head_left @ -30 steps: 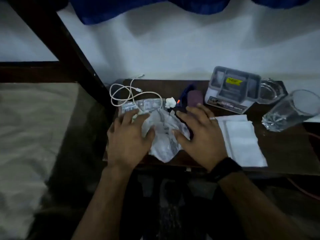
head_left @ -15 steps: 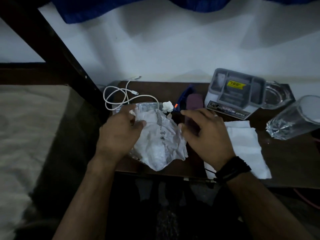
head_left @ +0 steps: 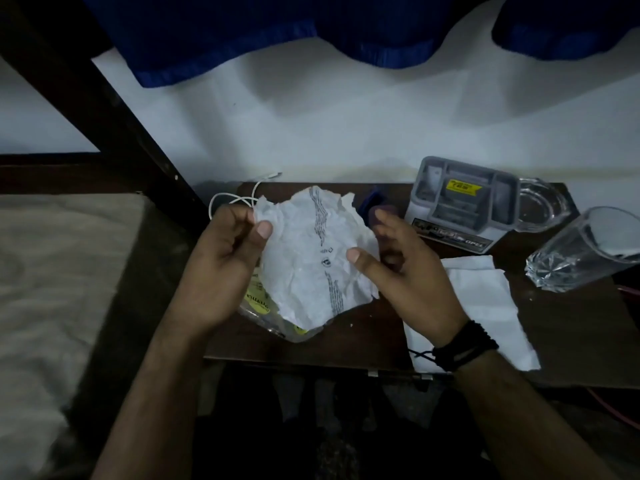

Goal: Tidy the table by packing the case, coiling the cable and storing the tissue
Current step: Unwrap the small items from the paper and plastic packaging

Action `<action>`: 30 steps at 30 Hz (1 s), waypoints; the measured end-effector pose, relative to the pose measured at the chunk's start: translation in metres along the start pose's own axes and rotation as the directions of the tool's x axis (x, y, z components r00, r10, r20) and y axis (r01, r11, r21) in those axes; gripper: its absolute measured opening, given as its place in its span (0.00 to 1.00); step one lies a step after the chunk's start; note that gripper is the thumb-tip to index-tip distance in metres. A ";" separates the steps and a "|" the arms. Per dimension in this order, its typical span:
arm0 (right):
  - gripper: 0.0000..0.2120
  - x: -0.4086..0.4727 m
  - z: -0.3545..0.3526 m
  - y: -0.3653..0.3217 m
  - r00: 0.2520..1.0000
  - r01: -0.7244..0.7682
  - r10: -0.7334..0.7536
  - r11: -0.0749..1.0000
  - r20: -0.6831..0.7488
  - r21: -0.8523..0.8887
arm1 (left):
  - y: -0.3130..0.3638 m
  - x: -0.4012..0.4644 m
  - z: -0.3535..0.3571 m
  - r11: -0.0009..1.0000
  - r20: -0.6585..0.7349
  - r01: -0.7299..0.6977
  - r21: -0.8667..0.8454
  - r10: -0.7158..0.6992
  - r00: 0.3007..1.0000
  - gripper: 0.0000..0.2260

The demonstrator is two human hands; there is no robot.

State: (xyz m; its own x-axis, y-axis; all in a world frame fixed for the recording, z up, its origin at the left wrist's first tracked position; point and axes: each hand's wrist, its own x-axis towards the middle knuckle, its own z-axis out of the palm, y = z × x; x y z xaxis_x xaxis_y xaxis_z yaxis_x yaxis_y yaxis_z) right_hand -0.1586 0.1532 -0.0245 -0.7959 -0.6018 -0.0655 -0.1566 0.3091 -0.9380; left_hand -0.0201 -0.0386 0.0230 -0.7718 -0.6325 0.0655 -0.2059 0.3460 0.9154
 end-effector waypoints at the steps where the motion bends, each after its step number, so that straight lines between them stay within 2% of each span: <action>1: 0.39 0.000 0.000 -0.003 0.999 -0.029 0.027 0.998 0.024 0.058 | 0.001 0.000 0.000 0.999 -0.032 -0.027 -0.026 0.026 0.999 0.04; 3: 0.37 0.001 0.000 -0.009 0.994 -0.090 0.074 0.972 0.082 0.215 | 0.005 0.000 0.002 0.994 -0.097 -0.083 -0.072 0.076 0.992 0.04; 6: 0.23 0.003 -0.005 -0.023 0.977 -0.173 0.077 0.836 0.201 0.521 | 0.017 -0.005 0.013 0.978 -0.167 -0.123 -0.169 0.095 0.981 0.02; 8: 0.21 0.005 -0.008 -0.027 0.970 -0.213 0.074 0.716 0.231 0.665 | 0.027 -0.008 0.021 0.949 -0.088 -0.059 -0.308 0.033 0.996 0.06; 10: 0.23 0.007 -0.010 -0.027 0.969 -0.218 0.052 0.644 0.241 0.734 | 0.030 -0.007 0.027 0.899 0.093 0.039 -0.436 0.002 0.996 0.15; 12: 0.24 0.008 -0.010 -0.026 0.961 -0.217 0.006 0.631 0.275 0.745 | 0.027 -0.005 0.030 0.906 0.203 0.080 -0.415 0.006 0.979 0.20; 14: 0.24 0.008 -0.011 -0.024 0.947 -0.229 -0.023 0.652 0.321 0.723 | 0.027 -0.004 0.034 0.938 0.207 0.102 -0.332 -0.033 0.978 0.17; 16: 0.23 0.009 -0.014 -0.023 0.948 -0.225 -0.014 0.677 0.318 0.700 | 0.033 0.001 0.034 0.973 0.167 0.087 -0.212 -0.052 0.985 0.09; 18: 0.21 0.011 -0.017 -0.020 0.975 -0.172 0.011 0.674 0.223 0.719 | 0.040 0.011 0.030 0.991 0.147 0.058 -0.123 -0.040 0.988 0.05; 20: 0.17 0.013 -0.021 -0.014 0.993 -0.121 0.089 0.660 0.082 0.741 | 0.043 0.024 0.023 0.997 0.124 0.041 -0.070 -0.032 0.992 0.06; 23: 0.13 0.015 -0.028 -0.005 0.984 -0.059 0.167 0.652 -0.068 0.756 | 0.037 0.040 0.010 0.998 0.127 0.043 0.049 -0.049 0.991 0.06; 25: 0.14 0.017 -0.033 -0.002 0.971 -0.008 0.190 0.635 -0.146 0.772 | 0.029 0.046 0.005 0.985 0.133 0.026 0.173 -0.049 0.990 0.06; 27: 0.13 0.019 -0.038 -0.001 0.954 0.033 0.208 0.640 -0.214 0.768 | 0.020 0.051 0.003 0.906 0.163 -0.044 0.422 -0.028 0.986 0.05; 29: 0.12 0.020 -0.041 -0.001 0.932 0.033 0.244 0.678 -0.267 0.735 | 0.012 0.055 0.004 0.735 0.238 -0.085 0.673 -0.106 0.965 0.07; 30: 0.12 0.019 -0.042 -0.002 0.920 0.020 0.268 0.698 -0.287 0.716 | 0.009 0.056 0.005 0.660 0.278 -0.103 0.745 -0.165 0.946 0.09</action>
State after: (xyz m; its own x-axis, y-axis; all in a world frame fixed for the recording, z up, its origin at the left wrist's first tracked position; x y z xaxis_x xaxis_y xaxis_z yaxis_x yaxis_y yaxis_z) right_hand -0.1987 0.1722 -0.0096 -0.9417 -0.2592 -0.2144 0.2938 -0.3235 -0.8995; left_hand -0.0681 -0.0673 0.0327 -0.8634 -0.4633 -0.1998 -0.5041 0.8095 0.3012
